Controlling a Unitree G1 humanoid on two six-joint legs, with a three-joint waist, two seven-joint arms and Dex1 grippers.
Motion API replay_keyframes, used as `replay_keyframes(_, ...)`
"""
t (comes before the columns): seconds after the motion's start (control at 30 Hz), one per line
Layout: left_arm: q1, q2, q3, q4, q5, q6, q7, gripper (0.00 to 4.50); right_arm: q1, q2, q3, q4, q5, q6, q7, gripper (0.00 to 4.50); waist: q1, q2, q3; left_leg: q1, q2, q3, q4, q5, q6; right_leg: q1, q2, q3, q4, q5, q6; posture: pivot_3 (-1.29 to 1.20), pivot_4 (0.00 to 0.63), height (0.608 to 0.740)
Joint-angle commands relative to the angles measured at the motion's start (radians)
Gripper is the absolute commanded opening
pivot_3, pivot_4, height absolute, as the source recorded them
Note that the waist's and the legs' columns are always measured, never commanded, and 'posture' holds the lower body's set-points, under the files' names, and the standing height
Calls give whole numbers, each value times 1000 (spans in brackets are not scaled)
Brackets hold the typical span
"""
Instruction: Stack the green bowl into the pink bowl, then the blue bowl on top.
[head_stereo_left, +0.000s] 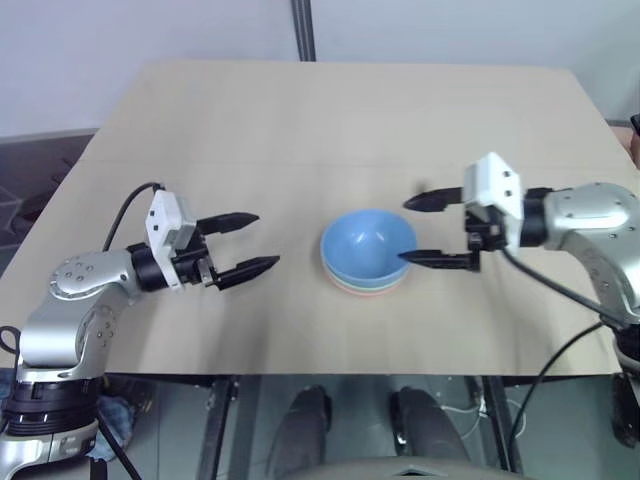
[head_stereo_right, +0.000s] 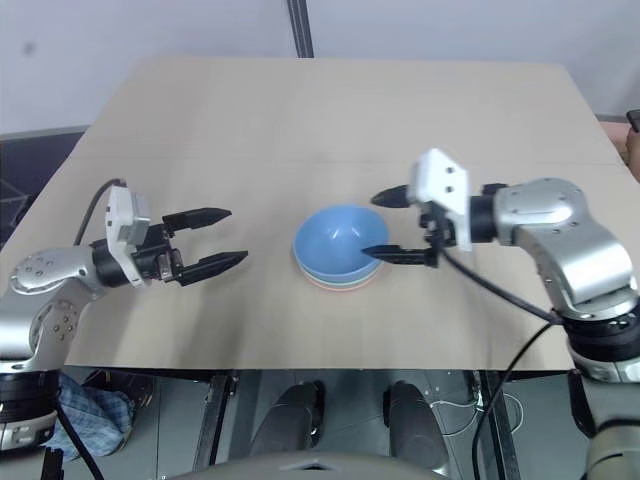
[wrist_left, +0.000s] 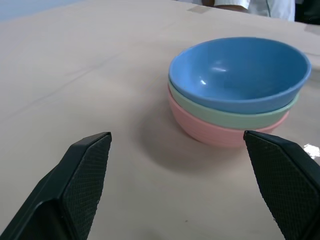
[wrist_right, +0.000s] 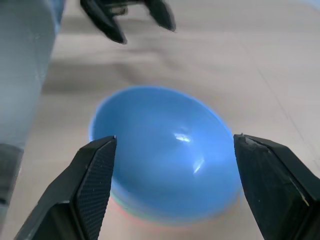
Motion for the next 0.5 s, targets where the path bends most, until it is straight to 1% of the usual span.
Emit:
replay_keyframes(0.03,18,3,57,-52,-20,30,58,4500,50,-38,-147,84,37,-86,26,3907,-1,0,0,0,0,0,0,0,0,0,0,0,0,0,0,0,150,740)
replay_keyframes(0.1,30,-9,70,-62,-27,30,75,4500,89,-45,-190,130,45,-133,41,3907,-1,0,0,1,1,0,0,0,0,0,1,0,1,0,0,0,150,740)
replay_keyframes(0.2,76,-25,79,-71,-11,-1,85,4500,175,-27,-243,203,29,-255,45,3907,-4,0,0,1,1,1,0,0,0,0,1,1,1,0,0,0,150,740)
replay_keyframes(0.4,148,-56,87,-105,-2,-38,105,4500,321,33,-279,234,42,-412,44,3907,-3,0,0,2,1,3,0,0,0,0,1,3,3,0,0,0,150,740)
replay_keyframes(0.5,173,-63,93,-122,-6,-45,108,4500,378,42,-279,250,33,-466,52,3907,-3,0,0,3,1,4,1,0,0,0,1,4,4,0,0,0,150,740)
